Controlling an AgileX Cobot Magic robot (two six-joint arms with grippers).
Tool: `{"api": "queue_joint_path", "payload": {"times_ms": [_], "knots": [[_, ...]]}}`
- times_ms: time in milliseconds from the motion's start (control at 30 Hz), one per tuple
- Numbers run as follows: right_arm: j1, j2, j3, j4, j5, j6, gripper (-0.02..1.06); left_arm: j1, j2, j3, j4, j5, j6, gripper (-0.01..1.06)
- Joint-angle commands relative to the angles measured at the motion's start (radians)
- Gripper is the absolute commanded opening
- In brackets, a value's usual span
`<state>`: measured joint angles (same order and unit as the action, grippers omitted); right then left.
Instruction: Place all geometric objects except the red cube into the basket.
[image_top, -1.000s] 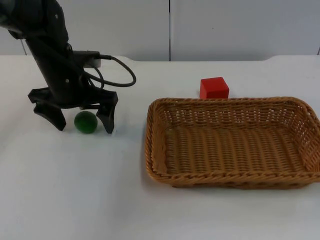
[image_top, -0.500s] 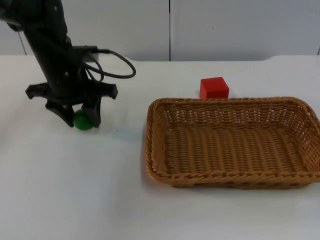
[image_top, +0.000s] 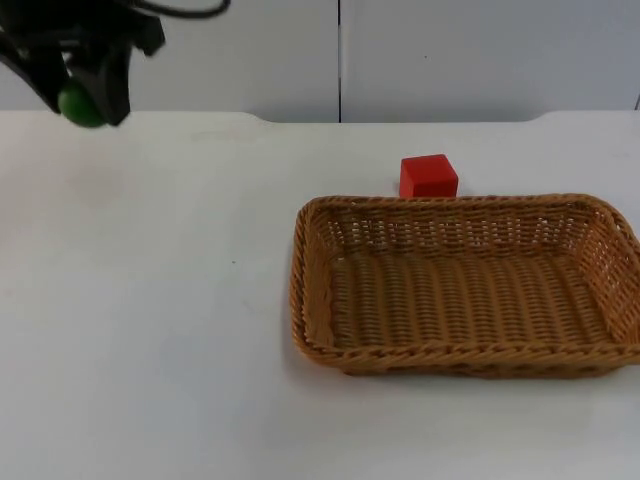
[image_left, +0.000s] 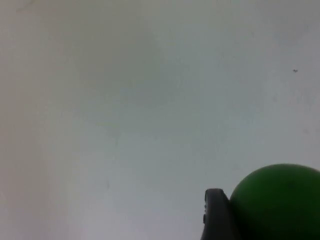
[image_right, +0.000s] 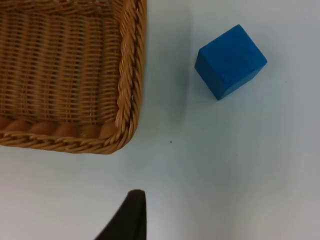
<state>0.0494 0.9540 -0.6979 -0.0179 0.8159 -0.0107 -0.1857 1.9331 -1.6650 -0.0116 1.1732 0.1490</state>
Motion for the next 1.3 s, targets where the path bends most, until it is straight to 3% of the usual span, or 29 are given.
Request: {"api": "queue_joint_path", "payload": {"times_ms": [0,233,400,500,767,833,1067,1200,1267], "knots": [[-0.006,0.0,-0.008,-0.006,0.002,-0.005,1.05,-0.006,-0.039,-0.004,-0.007,0.009,0.009,0.0],[-0.006,0.0,-0.008,-0.006,-0.001,-0.005,1.05,-0.071,-0.058,0.001,-0.051,-0.008,0.034,0.0],[-0.006,0.0,-0.008,-0.006,-0.001,-0.005,1.05,-0.191,-0.046,0.014,-0.051,-0.099,0.036,0.0],[-0.006,0.0,-0.008,-0.006,-0.001,-0.005,1.05,-0.307,-0.004,0.014,-0.047,-0.186,0.048,0.0],[-0.006,0.0,-0.008,-0.004,-0.004,-0.005,1.05,-0.465,0.137,0.014,-0.042,-0.329,0.056,0.0],[-0.006,0.0,-0.008,-0.002,-0.004,-0.005,1.05,-0.488,0.182,0.014,-0.035,-0.374,0.056,0.0],[-0.006,0.0,-0.008,-0.002,-0.008,-0.005,1.05,-0.502,0.28,0.014,-0.064,-0.406,0.056,0.0],[-0.006,0.0,-0.008,-0.002,-0.008,-0.005,1.05,-0.502,0.321,0.014,-0.069,-0.404,0.056,0.08],[-0.006,0.0,-0.008,0.003,-0.006,-0.005,1.05,-0.502,0.342,0.014,-0.094,-0.395,0.054,0.3]]}}
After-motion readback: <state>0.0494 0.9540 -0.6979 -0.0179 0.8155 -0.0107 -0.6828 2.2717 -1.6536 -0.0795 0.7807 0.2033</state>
